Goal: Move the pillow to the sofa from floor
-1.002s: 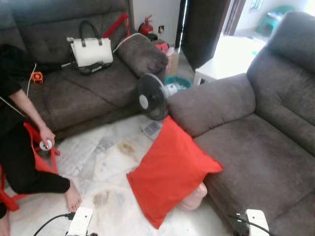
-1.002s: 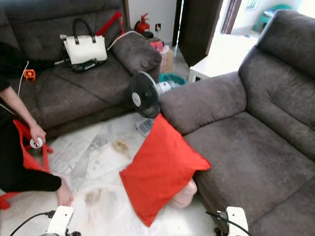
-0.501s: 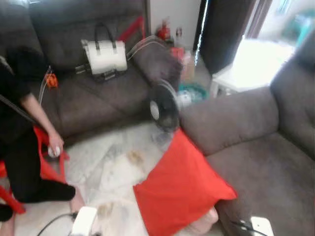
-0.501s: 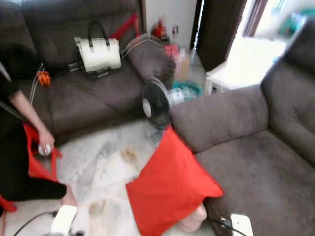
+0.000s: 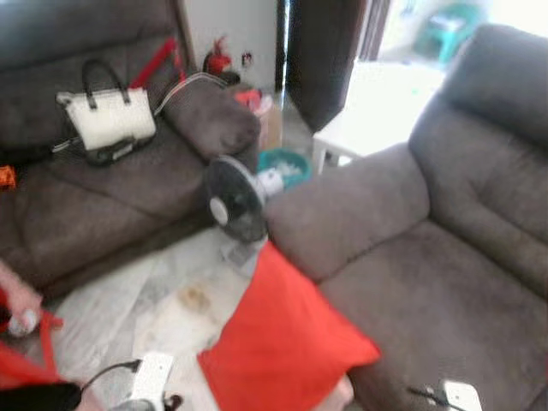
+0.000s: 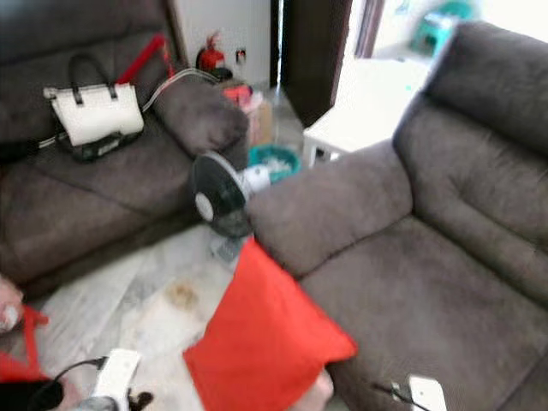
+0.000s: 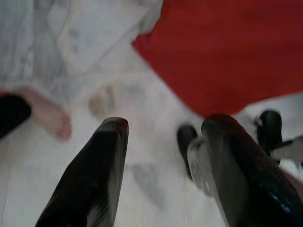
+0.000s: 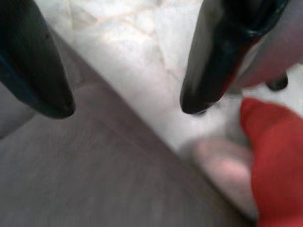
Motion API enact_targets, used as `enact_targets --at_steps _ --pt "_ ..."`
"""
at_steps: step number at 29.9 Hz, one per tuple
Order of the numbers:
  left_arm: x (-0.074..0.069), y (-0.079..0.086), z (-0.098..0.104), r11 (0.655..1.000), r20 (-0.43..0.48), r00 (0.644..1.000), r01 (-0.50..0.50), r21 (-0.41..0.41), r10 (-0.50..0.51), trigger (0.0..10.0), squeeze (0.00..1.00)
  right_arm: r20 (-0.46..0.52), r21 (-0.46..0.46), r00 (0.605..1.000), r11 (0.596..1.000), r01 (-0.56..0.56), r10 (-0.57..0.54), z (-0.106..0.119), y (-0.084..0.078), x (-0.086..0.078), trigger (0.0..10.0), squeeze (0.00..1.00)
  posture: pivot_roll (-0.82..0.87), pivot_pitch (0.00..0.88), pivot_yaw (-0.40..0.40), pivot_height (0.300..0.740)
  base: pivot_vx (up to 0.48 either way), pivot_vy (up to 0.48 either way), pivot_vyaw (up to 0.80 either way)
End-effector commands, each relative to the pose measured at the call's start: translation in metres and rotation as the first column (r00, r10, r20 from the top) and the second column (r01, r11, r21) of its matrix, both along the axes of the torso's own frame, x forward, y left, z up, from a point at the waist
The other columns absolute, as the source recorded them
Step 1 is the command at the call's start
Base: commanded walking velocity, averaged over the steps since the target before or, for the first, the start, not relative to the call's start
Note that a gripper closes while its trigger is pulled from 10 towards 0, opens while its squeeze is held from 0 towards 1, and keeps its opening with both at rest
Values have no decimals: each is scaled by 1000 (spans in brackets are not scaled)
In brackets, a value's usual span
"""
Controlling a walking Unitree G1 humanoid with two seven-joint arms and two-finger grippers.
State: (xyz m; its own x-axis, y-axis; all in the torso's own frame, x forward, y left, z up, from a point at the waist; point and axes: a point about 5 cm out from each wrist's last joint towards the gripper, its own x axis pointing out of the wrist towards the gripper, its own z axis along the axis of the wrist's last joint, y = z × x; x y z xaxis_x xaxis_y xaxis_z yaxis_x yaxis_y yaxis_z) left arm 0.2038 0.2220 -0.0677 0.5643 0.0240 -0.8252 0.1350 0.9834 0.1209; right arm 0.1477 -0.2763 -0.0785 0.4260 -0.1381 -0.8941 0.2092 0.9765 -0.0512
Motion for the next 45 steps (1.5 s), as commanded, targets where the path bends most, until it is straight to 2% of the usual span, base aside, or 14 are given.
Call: enact_targets --at_steps 1,4,10,16,24,35,38,42,45 --pt "-16 12 -6 999 -54 998 -24 22 25 10000 0 22 13 1000 1000 -7 7 0 7 7 10000 0 79 47 -31 740 0 0 0" --pt "-16 12 -6 999 -55 998 -23 22 24 10000 0 20 -10 999 999 -48 48 1 6 8 10000 0 80 46 -31 740 0 0 0" --pt "-16 13 -6 999 -47 999 -17 45 19 10000 0 32 11 999 1000 3 -3 0 7 7 10000 0 85 34 -30 740 80 0 0" --pt "-15 14 -5 998 -39 999 -27 51 29 10000 0 32 -11 999 999 -42 42 1 7 9 10000 0 95 27 -30 740 0 0 0" --pt "-15 14 -5 998 -38 999 -29 53 31 10000 0 45 1 999 1000 -14 14 1 8 9 10000 0 93 25 -30 740 0 0 709" --pt "-16 13 -6 998 -37 998 -41 41 42 10000 0 42 11 999 1000 0 0 1 7 7 10000 0 92 36 -36 740 0 0 0" --pt "-16 13 -6 998 -35 998 -44 37 46 10000 0 38 0 999 1000 -27 27 1 7 8 10000 0 92 36 -36 740 0 0 0" --pt "-17 13 -6 998 -36 998 -44 36 45 10000 0 36 -9 999 999 -40 41 1 6 8 10000 0 93 41 -37 740 0 0 756" --pt "-17 13 -6 998 -38 998 -42 36 43 10000 0 47 11 999 1000 -4 4 1 7 7 10000 0 91 42 -35 740 0 0 267"
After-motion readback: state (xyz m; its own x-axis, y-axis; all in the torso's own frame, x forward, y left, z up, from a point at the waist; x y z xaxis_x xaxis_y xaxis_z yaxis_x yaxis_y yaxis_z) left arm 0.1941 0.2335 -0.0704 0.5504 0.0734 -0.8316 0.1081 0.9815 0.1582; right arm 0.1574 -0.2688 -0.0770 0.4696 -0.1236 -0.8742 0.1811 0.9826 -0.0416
